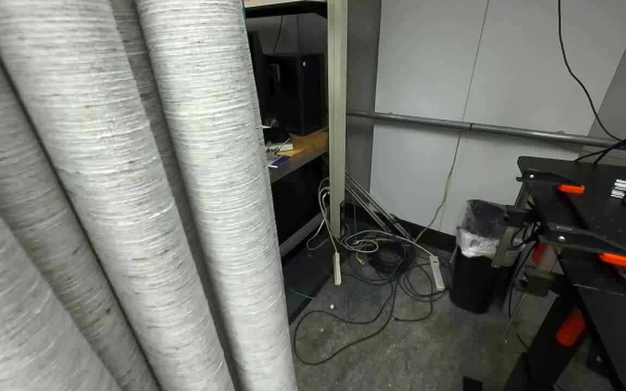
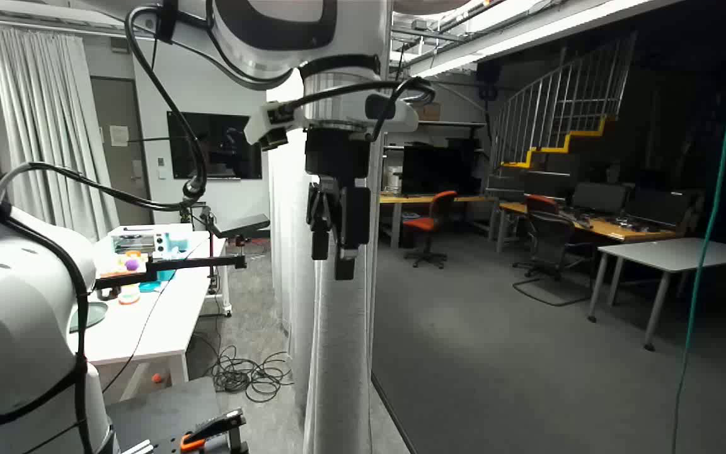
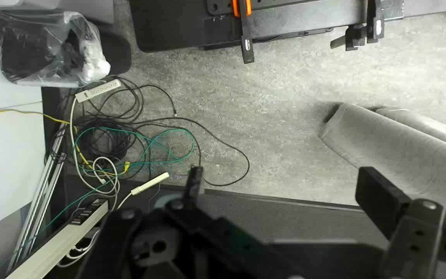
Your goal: Pull the curtain to the right
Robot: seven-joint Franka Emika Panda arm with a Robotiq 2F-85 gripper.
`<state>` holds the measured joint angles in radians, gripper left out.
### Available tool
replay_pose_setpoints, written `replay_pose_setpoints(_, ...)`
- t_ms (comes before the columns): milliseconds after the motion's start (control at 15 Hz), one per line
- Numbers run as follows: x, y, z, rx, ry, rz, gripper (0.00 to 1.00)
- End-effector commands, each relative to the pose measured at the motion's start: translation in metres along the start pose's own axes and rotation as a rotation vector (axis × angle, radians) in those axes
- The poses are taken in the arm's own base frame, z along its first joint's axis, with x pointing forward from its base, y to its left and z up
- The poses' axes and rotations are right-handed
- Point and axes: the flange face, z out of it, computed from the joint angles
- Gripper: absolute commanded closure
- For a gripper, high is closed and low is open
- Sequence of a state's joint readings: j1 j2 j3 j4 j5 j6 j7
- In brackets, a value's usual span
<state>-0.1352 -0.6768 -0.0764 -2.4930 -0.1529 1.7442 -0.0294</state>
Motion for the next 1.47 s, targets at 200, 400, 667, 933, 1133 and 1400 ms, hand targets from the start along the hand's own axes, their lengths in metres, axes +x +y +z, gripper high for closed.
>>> replay_pose_setpoints(200, 0.000, 0.000, 0.000, 0.000, -0.002, 0.000, 0.00)
replay_pose_setpoints(400, 0.000, 0.000, 0.000, 0.000, -0.002, 0.000, 0.00)
replay_pose_setpoints(667, 0.000, 0.000, 0.000, 0.000, -0.002, 0.000, 0.00)
replay_pose_setpoints(933, 0.000, 0.000, 0.000, 0.000, -0.002, 0.000, 0.00)
replay_pose_setpoints(1133, 0.004, -0.006, 0.003, -0.003, -0.007, -0.026, 0.00)
replay_pose_setpoints(1400, 0.020, -0.030, 0.009, -0.024, 0.014, -0.120, 0.00)
